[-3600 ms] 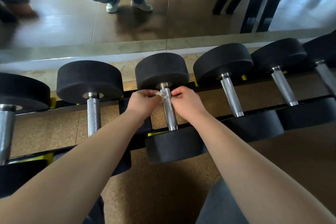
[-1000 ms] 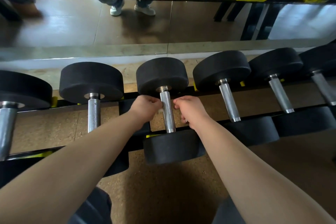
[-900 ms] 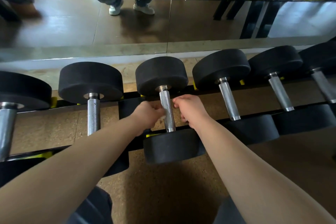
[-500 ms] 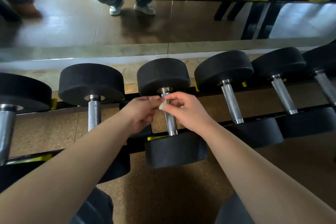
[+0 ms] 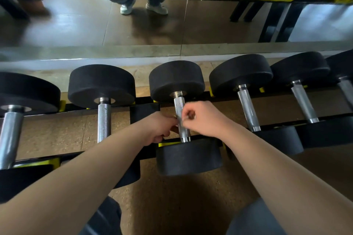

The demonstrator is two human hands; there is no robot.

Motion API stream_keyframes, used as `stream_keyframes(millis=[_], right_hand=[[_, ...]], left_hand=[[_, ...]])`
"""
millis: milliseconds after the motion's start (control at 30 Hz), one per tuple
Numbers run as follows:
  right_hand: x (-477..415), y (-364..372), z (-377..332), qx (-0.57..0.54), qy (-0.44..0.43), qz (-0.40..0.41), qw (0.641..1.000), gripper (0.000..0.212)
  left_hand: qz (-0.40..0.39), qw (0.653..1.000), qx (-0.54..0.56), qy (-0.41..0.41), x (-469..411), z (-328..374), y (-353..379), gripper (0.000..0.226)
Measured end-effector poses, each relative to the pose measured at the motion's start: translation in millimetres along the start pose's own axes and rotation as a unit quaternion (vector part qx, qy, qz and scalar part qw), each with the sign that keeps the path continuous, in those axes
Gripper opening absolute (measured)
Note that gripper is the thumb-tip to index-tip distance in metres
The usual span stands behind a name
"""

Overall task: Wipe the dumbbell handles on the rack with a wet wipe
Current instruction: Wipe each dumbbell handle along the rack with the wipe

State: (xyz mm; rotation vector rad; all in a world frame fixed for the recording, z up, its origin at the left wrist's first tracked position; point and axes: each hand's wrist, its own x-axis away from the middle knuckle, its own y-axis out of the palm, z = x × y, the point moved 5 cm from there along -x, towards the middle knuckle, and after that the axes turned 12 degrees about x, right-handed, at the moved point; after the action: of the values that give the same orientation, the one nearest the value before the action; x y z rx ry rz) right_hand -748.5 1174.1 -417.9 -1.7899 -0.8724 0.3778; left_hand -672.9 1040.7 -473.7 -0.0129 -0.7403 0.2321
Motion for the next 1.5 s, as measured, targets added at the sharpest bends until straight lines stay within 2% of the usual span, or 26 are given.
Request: stream_keyframes(millis=[67,133,200,300,367,400,467,567,600,667,733,833,900,1000,1033,1133,1200,1267,1333,1400,1433,1500], right_hand=[[-12,-4,13,-0.066,0.083,0.09,0.99,0.006],[-20,1,22,-0.162,0.157,0.093,0.97,0.007],[-17,10,29,-0.226,0.195,0.024,0.954,0.01],[0,21,34,-0.15,0.166,-0.157,0.962,0.017],[3,26,38,-0.123,0.16,-0.233,0.951,0.017],[-1,28,37,-0.144,0.171,-0.233,0.947,0.014],[-16,33,36,-0.264,0.221,-0.174,0.923,0.021],[-33,38,31,-0.486,0.283,-0.086,0.822,0.033],[-35,39,29,-0.506,0.279,-0.088,0.811,0.036],[-30,42,27,-0.475,0.266,-0.129,0.829,0.04],[-20,47,28,-0.402,0.255,-0.206,0.855,0.039],[-12,50,31,-0.322,0.245,-0.277,0.871,0.035],[-18,48,33,-0.329,0.25,-0.246,0.877,0.035],[-32,44,35,-0.409,0.278,-0.138,0.858,0.035],[-34,45,36,-0.418,0.28,-0.126,0.855,0.033],[-19,49,40,-0.362,0.266,-0.193,0.872,0.026],[-6,45,39,-0.262,0.231,-0.26,0.9,0.021],[-1,35,35,-0.17,0.205,-0.281,0.922,0.018],[-4,26,30,-0.12,0.208,-0.263,0.934,0.019],[-10,15,29,-0.152,0.255,-0.183,0.937,0.02],[-10,9,29,-0.199,0.29,-0.126,0.927,0.019],[-10,-1,29,-0.336,0.349,-0.04,0.874,0.013]], left_hand=[[-0.006,1.0,0.009,0.011,2,3,1,0.021],[-0.016,1.0,0.022,0.007,4,2,1,0.018],[-0.023,1.0,0.015,0.01,5,1,-1,0.017],[-0.008,0.999,-0.012,0.038,8,3,-2,0.023],[0.03,0.997,-0.022,0.063,9,8,-5,0.025],[0.048,0.996,-0.023,0.074,9,10,-6,0.026],[0.059,0.995,-0.018,0.082,9,10,-7,0.03],[0.057,0.995,-0.005,0.079,10,10,-7,0.027],[0.054,0.995,-0.002,0.078,10,10,-7,0.026],[0.055,0.996,-0.005,0.076,9,11,-7,0.027],[0.056,0.996,-0.014,0.068,9,12,-8,0.027],[0.056,0.996,-0.039,0.061,8,14,-9,0.027],[0.056,0.996,-0.04,0.058,7,14,-9,0.026],[0.059,0.996,-0.023,0.059,8,15,-9,0.024],[0.059,0.996,-0.018,0.06,9,15,-9,0.024],[0.055,0.996,-0.018,0.061,11,16,-8,0.024],[0.05,0.997,-0.027,0.059,11,17,-7,0.024],[0.048,0.997,-0.029,0.054,10,17,-7,0.023],[0.047,0.997,-0.027,0.049,11,16,-8,0.024],[0.044,0.998,-0.018,0.049,10,17,-9,0.025],[0.042,0.998,-0.013,0.052,9,18,-10,0.026],[0.041,0.997,-0.003,0.061,8,18,-11,0.03]])
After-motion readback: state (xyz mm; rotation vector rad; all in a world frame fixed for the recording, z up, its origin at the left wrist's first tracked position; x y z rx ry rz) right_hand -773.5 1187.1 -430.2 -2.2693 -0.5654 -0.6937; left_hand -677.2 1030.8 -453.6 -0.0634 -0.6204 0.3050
